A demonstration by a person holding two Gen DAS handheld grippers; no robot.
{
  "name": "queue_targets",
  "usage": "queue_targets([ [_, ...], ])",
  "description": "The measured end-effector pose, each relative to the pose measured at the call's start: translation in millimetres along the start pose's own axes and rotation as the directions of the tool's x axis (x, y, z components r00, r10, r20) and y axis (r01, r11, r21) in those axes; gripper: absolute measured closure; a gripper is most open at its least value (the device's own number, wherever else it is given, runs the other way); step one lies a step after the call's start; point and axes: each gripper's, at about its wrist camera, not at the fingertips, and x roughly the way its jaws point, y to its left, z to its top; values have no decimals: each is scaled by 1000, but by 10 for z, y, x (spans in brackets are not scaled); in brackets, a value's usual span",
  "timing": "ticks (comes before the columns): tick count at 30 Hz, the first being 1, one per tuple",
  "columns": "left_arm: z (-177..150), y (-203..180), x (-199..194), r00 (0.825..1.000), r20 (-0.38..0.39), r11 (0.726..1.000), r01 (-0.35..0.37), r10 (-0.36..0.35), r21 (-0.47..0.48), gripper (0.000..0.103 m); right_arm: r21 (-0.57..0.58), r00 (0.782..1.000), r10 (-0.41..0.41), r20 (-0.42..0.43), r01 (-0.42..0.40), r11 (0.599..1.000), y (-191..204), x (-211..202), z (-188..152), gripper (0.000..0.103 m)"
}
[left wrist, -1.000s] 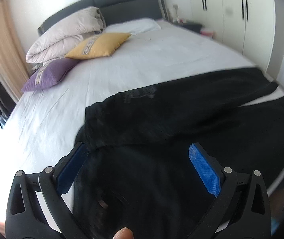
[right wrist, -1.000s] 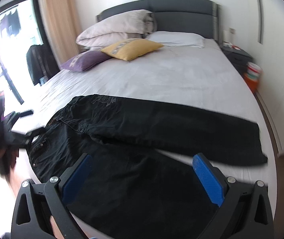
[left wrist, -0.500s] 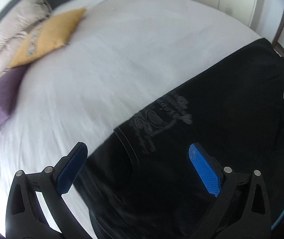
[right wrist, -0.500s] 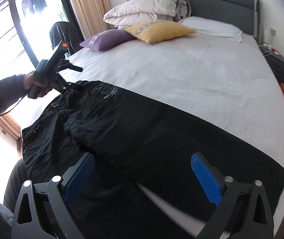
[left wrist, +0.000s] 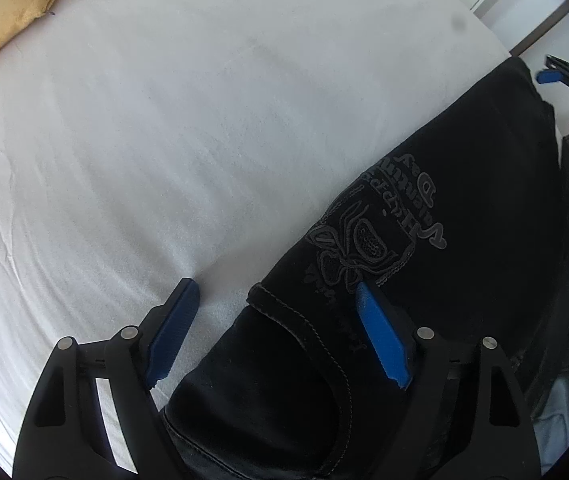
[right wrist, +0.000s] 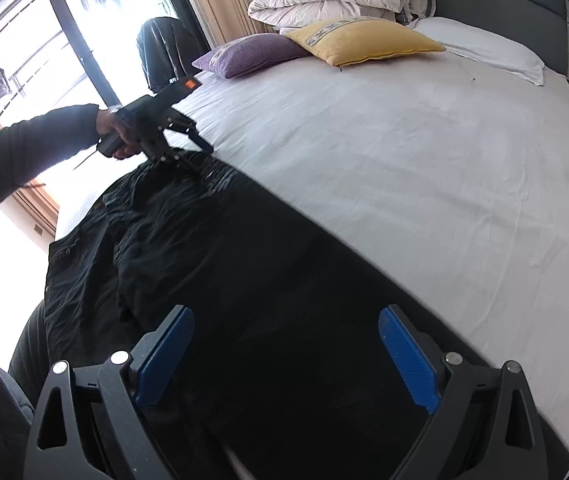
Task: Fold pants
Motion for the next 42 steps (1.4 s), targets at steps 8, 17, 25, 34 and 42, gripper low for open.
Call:
queue_targets([
  [8,-42,-140,-66,999,19,998,-49,48,35,93,-17,999,-47,6,47,999,-238,216,275,7],
  [17,-494,-626,-406,944,243,963,-252,224,93,96,-143,991,-106,-80,94,985,-309,552,401,26],
  [25,-786,-1005,-691,889,378,948,-309,258,78,96,-153,975,-115,-191,86,984,-523,837,332,38],
  [34,-999,-1163,-806,845,446,935,-351,296,44,96,-240,962,-117,-248,56,969,-379,861,348,90],
  [42,-1140,-1276,-945,822,474,929,-369,317,18,96,-339,954,-267,-139,207,918,64,436,333,98],
])
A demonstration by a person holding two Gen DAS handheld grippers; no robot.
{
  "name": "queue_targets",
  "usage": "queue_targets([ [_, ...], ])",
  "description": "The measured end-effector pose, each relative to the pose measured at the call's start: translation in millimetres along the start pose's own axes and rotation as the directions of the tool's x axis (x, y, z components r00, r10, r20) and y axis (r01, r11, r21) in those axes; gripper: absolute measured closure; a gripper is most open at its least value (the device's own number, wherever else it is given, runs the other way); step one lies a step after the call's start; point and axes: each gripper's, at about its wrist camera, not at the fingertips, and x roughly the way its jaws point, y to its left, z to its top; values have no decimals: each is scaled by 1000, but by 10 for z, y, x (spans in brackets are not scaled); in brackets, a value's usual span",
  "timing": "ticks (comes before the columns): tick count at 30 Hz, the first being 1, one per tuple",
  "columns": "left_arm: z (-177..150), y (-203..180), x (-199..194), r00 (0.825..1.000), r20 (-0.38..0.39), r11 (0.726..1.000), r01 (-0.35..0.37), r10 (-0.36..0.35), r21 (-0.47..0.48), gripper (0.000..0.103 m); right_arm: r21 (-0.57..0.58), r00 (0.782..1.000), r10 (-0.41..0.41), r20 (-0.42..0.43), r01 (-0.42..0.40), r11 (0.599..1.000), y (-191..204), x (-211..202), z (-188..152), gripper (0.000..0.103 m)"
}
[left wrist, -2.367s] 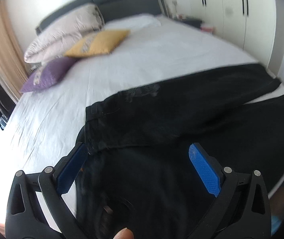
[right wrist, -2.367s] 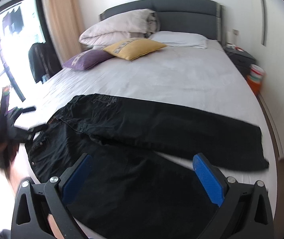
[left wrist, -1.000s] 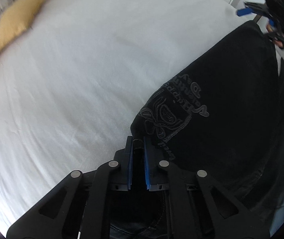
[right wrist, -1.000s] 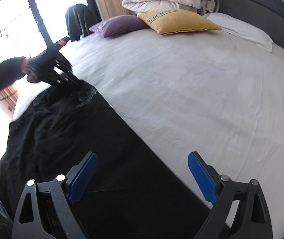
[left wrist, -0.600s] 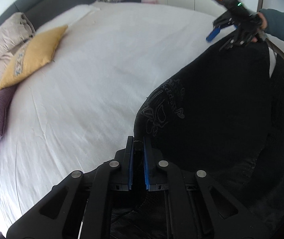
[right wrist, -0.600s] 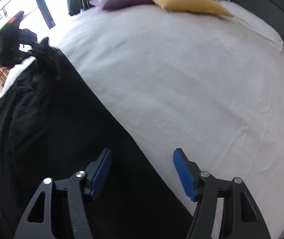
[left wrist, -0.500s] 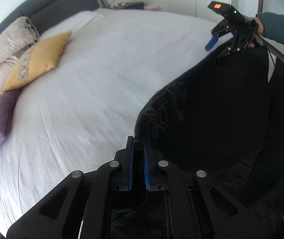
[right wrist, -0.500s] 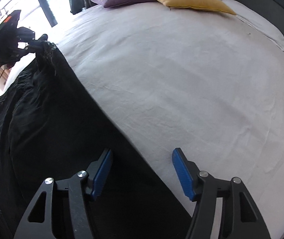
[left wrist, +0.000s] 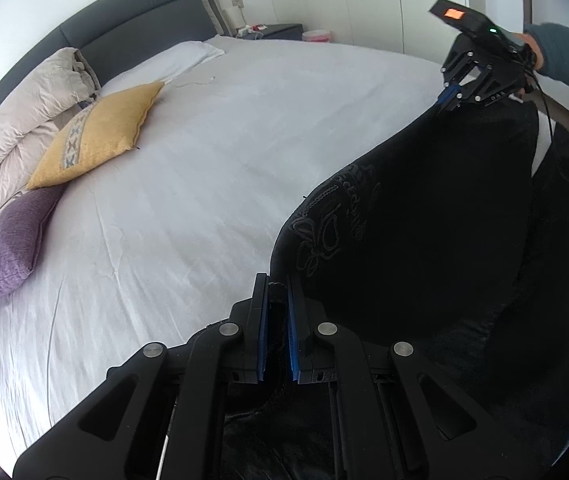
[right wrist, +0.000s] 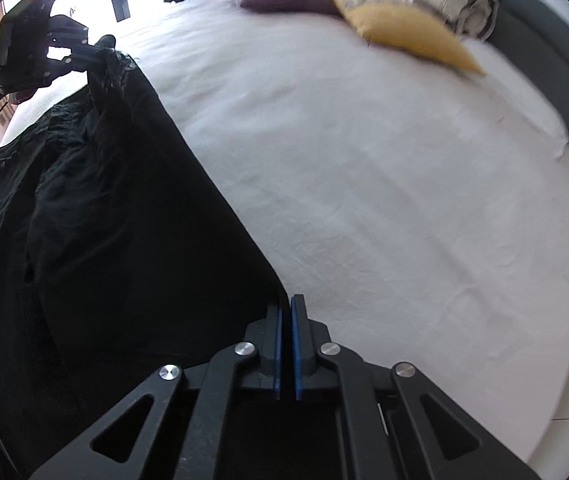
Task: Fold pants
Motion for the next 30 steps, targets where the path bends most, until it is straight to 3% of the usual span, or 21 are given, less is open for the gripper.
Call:
queue_targets([
  [5,-146,-189,-358,999,35,1000,-7,7,-21,96,-67,993,-107,44,110,992,520,-399,-152,99],
  [14,-901,-864,-1004,999,41,996,25,-22,-82,96,-80,969,-227,98,235,969,1542,-853,-614,99],
  [19,-1310,-1244,-1210,1000,21,994,26,-24,-104,96,-61,965,-247,92,253,965,1977,-904,-836,99],
  [30,-1861,-1798,-1494,1000,-11,995,9,-10,-99,96,-20,950,-306,66,308,951,2683,-924,-1151,99],
])
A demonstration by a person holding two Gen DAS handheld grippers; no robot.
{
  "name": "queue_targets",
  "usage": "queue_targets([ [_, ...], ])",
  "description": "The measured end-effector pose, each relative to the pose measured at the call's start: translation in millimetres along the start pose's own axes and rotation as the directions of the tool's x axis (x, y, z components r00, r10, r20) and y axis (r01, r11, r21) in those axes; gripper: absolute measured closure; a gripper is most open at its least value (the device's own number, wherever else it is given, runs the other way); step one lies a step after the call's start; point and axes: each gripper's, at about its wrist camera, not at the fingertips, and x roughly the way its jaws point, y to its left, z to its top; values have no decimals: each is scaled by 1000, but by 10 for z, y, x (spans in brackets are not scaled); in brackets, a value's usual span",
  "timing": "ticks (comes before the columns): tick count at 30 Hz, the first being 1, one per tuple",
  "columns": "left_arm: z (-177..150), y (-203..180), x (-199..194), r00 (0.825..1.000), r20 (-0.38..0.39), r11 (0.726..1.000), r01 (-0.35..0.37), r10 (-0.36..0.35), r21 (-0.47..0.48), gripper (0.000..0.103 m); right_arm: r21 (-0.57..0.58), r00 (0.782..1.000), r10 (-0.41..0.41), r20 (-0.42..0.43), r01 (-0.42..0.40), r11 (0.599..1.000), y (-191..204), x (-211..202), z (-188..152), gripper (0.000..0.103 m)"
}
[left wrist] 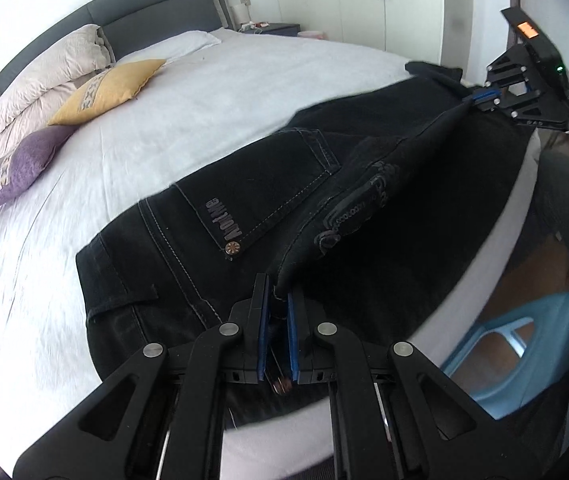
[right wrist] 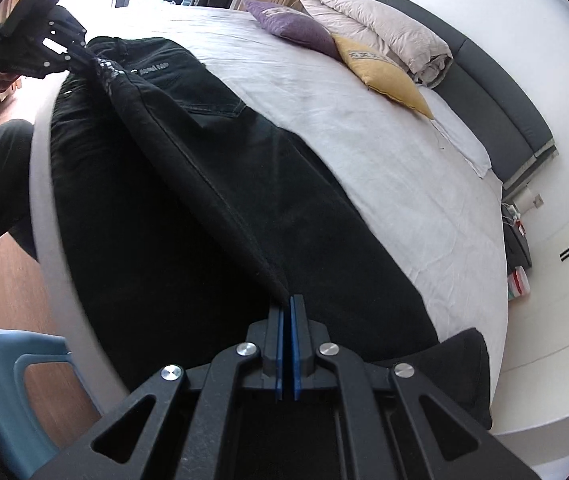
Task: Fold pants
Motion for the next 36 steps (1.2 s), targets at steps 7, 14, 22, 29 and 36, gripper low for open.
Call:
queue_targets([
  [7,-158,-54,-54,1000,-15,1000,-12,11,-16,96,-3,1000,-21,-19,21,1000,387,-70,-72,99],
  [14,-242,-142,-105,999,-33,999,-23,24,39,96,20,999,-37,-16,37,999,483,-81,-164,99],
  [22,-300,-116,-149,999,-36,999,-13,14,33,96,16,999,-39,-18,40,999,569,-118,-221,99],
  [29,-299,-134,-33,998,-57,998,-30,33,49,96,0,998,-43,-41,43,999,777,-19,-306,98],
  [36,-306,-163,3,997,-56,996,-42,47,76,96,13,998,-48,-32,48,999,787,-17,-339,97],
])
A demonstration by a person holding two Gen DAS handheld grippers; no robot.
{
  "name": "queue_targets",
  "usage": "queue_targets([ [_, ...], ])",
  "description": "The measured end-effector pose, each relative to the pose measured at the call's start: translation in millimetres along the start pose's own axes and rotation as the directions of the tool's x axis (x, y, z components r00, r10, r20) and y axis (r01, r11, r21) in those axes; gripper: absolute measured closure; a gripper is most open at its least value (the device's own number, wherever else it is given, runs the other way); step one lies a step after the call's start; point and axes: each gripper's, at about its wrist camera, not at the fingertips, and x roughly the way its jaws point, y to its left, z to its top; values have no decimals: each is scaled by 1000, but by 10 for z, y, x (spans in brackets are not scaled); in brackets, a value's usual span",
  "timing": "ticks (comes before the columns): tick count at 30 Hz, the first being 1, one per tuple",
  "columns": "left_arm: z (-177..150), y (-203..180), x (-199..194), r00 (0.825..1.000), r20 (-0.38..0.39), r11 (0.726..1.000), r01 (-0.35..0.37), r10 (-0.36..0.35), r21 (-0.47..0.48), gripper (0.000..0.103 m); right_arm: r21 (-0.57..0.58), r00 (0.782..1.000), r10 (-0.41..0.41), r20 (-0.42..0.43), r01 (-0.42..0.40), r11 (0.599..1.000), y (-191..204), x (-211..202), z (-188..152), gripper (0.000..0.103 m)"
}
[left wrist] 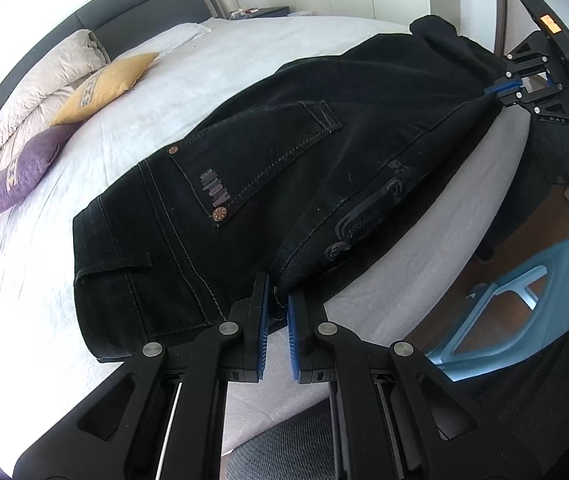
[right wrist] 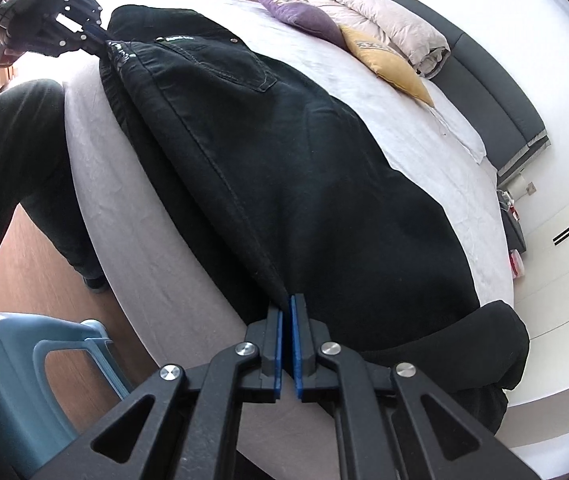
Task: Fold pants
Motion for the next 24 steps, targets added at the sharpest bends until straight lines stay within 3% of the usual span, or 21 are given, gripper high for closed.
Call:
queue_targets([
  [7,-74,34,193,1000,5,999,4,-4,-37,92,4,999,-45,8,45,999,103,15,-78,88],
  [8,-84,36,199,1000,5,999,2,-2,-39,92,14,999,-43,4,43,999,96,2,-93,81],
  [11,-71,29,225,1000,-4,999,-4,4,-38,92,81,999,27,-20,-25,996,31,-73,-173,36],
  [14,-83,34,224,1000,-14,999,-8,7,-53,92,209,996,90,16,-92,974,-132,-285,-266,35],
  [18,-58,58,241,1000,-19,995,-17,15,-98,92,453,995,60,78,-89,887,-783,-542,-386,34],
  [21,-52,69,255,999,-22,993,-27,25,-118,92,650,999,-1,38,-24,759,-1548,-553,-518,34],
  [24,-49,66,261,999,-26,991,-35,32,-128,92,739,999,-49,-6,38,673,-2114,-496,-544,34],
])
